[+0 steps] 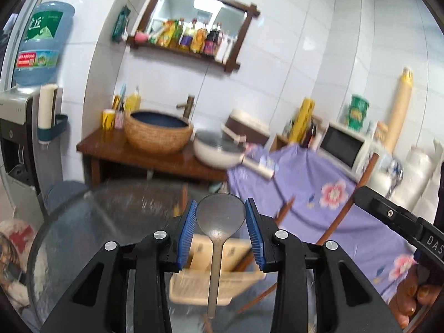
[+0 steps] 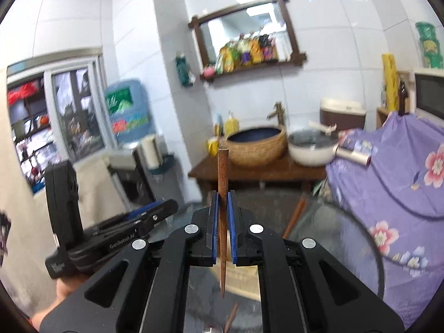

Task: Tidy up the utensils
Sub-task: 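Lift the spoon and chopstick with both tools and lower them into the holder, then open both tools to release the spoon and chopstick into the holder, then move both tools back down toward the last spoon and chopstick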

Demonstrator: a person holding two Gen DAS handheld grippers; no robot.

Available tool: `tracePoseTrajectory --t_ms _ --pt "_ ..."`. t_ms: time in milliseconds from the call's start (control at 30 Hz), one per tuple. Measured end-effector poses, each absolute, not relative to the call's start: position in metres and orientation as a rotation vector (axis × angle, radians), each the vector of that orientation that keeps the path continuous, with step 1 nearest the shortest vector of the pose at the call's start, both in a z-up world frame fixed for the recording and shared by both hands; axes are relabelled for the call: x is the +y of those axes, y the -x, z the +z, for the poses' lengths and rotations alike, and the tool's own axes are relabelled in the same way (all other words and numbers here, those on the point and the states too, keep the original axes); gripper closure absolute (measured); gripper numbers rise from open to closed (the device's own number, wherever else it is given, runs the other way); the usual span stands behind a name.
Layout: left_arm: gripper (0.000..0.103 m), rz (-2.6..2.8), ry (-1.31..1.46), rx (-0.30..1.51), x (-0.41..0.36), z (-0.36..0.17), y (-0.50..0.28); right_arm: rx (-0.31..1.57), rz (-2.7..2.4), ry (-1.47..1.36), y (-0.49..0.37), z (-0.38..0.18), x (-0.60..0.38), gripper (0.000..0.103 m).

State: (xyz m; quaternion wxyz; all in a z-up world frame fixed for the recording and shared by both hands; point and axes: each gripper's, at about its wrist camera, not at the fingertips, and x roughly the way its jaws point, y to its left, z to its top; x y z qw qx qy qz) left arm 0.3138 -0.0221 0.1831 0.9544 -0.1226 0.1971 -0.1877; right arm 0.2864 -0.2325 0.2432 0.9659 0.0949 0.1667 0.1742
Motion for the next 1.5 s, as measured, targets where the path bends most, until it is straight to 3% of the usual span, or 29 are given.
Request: tracePoseTrajectory --t_ms 233,867,1500 --pt "0.068 -0.304 0.203 0.308 -0.047 0.202 -0.342 0.273 0.231 -0.203 -0.315 0.274 -0.241 0.096" --pt "0.068 -0.295 0.166 0.417 -0.063 0.095 -0.361 0.435 0.167 -0.195 -0.355 0.157 -0.242 0.096" --pt "0.068 -0.31 0.056 0.537 -0.073 0.052 -0.357 0.456 0.164 -0.157 -0.353 0.137 -0.238 0.095"
